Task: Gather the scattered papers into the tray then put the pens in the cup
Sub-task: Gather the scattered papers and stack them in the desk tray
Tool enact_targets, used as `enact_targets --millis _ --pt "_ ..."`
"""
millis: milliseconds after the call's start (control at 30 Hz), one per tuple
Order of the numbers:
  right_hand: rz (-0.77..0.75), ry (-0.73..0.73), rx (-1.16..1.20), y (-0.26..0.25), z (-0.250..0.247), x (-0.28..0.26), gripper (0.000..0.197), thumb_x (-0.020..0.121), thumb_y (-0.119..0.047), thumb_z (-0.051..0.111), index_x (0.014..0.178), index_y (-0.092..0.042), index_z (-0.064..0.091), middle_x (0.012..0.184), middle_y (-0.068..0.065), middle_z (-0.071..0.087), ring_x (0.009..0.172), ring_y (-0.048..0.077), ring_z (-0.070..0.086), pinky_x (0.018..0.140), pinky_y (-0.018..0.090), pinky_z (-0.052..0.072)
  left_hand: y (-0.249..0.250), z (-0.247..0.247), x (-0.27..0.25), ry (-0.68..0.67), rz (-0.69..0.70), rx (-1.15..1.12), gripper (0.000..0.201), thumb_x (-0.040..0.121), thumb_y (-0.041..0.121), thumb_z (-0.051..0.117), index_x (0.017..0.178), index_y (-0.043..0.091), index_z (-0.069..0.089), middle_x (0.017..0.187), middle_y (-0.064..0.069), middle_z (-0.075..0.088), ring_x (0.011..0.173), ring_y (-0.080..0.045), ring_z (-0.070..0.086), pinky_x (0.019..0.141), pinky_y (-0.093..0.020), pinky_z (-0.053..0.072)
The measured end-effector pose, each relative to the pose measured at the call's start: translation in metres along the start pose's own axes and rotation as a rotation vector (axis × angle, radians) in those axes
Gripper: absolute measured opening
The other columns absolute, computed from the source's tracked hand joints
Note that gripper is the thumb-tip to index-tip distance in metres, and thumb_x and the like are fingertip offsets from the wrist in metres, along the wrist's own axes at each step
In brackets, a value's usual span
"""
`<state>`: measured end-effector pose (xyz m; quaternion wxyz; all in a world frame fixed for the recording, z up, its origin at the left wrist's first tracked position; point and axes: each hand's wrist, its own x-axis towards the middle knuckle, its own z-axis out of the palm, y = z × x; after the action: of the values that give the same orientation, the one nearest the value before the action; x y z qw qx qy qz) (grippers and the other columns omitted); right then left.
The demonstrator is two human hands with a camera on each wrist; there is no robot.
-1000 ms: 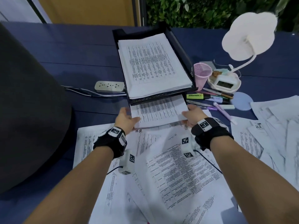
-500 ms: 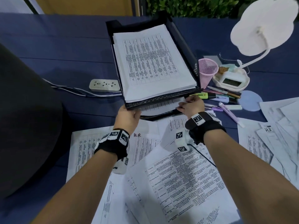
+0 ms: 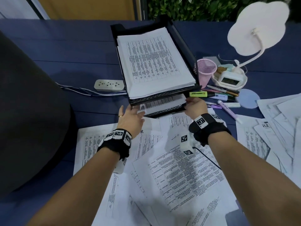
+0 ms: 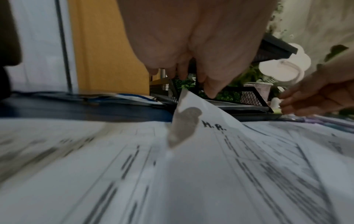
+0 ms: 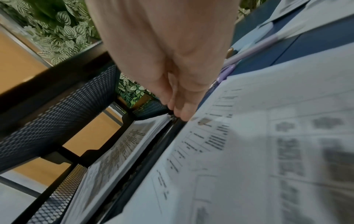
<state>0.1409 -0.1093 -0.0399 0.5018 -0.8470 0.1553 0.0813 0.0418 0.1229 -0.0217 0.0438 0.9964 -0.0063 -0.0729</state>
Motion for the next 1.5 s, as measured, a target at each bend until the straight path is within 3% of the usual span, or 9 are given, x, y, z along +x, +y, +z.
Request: enact_targets --millis 200,433,600,800,1033,1200,1300,1400,1500 --pt "-0.001 0.08 -0.075 0.02 -0.03 -0.056 0.03 0.091 -0.001 0.048 0.115 -0.003 0.065 0.112 0.015 0.067 0.106 0.03 0.062 0.088 0.027 0.045 -0.003 0.008 -0.046 0.25 -0.27 -0.423 0.045 0.085 0.012 0.06 0.129 0.01 0.05 0.133 -0.016 0.044 0.12 -0.033 0.042 0.1 -0.04 0.033" --pt "0.056 0.052 -0.242 0.058 -0.057 -0.1 0.027 0.092 -0.01 0.052 0.115 -0.007 0.066 0.123 0.011 0.062 0.115 0.029 0.056 0.095 0.026 0.042 0.022 0.026 -0.077 -0.038 -0.091 -0.453 0.03 0.089 0.018 0.058 0.117 0.007 0.061 0.123 -0.015 0.053 0.115 -0.03 0.049 0.099 -0.03 0.036" --pt "0.181 -0.028 -0.499 0.077 -0.077 -0.121 0.043 0.089 -0.019 0.056 0.131 -0.016 0.052 0.134 0.011 0.053 0.122 0.031 0.05 0.101 0.036 0.043 0.061 0.023 -0.087 -0.229 -0.116 -0.291 0.076 0.076 0.052 0.07 0.135 0.013 0.043 0.13 -0.011 0.043 0.123 -0.028 0.04 0.103 -0.037 0.037" --pt "0.284 -0.074 -0.793 0.089 -0.093 -0.14 0.072 0.079 -0.039 0.069 0.14 -0.019 0.036 0.139 0.013 0.041 0.127 0.031 0.043 0.106 0.036 0.037 0.08 0.022 -0.084 -0.388 -0.224 -0.336 0.083 0.064 0.041 0.084 0.127 0.01 0.04 0.125 -0.01 0.052 0.114 -0.03 0.053 0.091 -0.036 0.046" --pt "0.246 -0.11 -0.728 0.086 -0.103 -0.146 0.068 0.082 -0.031 0.069 0.14 -0.013 0.038 0.139 0.012 0.046 0.127 0.029 0.046 0.107 0.035 0.038 0.093 0.02 -0.091 -0.293 -0.116 -0.534 0.043 0.086 0.013 0.066 0.125 0.003 0.053 0.127 -0.016 0.058 0.102 -0.022 0.055 0.083 -0.026 0.04" --pt "0.276 0.139 -0.478 0.093 -0.113 -0.148 0.089 0.075 -0.05 0.07 0.142 -0.009 0.029 0.135 0.019 0.046 0.122 0.036 0.047 0.099 0.043 0.043 0.077 0.01 -0.082 -0.24 -0.152 -0.777 0.037 0.087 0.014 0.066 0.121 0.005 0.054 0.112 0.0 0.052 0.102 -0.014 0.046 0.084 -0.021 0.032" --pt "0.276 0.288 -0.238 0.099 -0.116 -0.147 0.095 0.073 -0.052 0.072 0.144 -0.007 0.027 0.14 0.022 0.041 0.128 0.037 0.042 0.099 0.045 0.04 0.069 0.006 -0.079 -0.245 -0.169 -1.006 0.017 0.084 0.009 0.069 0.089 0.019 0.057 0.094 0.002 0.063 0.095 -0.023 0.06 0.079 -0.027 0.047" --pt "0.289 0.376 0.06 0.095 -0.118 -0.146 0.091 0.075 -0.044 0.074 0.143 -0.006 0.027 0.134 0.016 0.047 0.12 0.032 0.049 0.091 0.036 0.041 0.068 0.007 -0.076 -0.197 -0.203 -1.187 0.02 0.081 0.005 0.071 0.091 0.018 0.059 0.098 -0.009 0.07 0.097 -0.033 0.066 0.089 -0.046 0.053" --pt "0.251 0.229 0.233 0.093 -0.116 -0.145 0.062 0.087 -0.031 0.065 0.136 -0.006 0.036 0.116 0.01 0.056 0.102 0.028 0.057 0.089 0.034 0.045 0.073 0.011 -0.072 -0.167 -0.237 -1.308 0.023 0.082 0.003 0.069 0.095 0.018 0.058 0.099 -0.006 0.07 0.101 -0.032 0.064 0.091 -0.043 0.051"
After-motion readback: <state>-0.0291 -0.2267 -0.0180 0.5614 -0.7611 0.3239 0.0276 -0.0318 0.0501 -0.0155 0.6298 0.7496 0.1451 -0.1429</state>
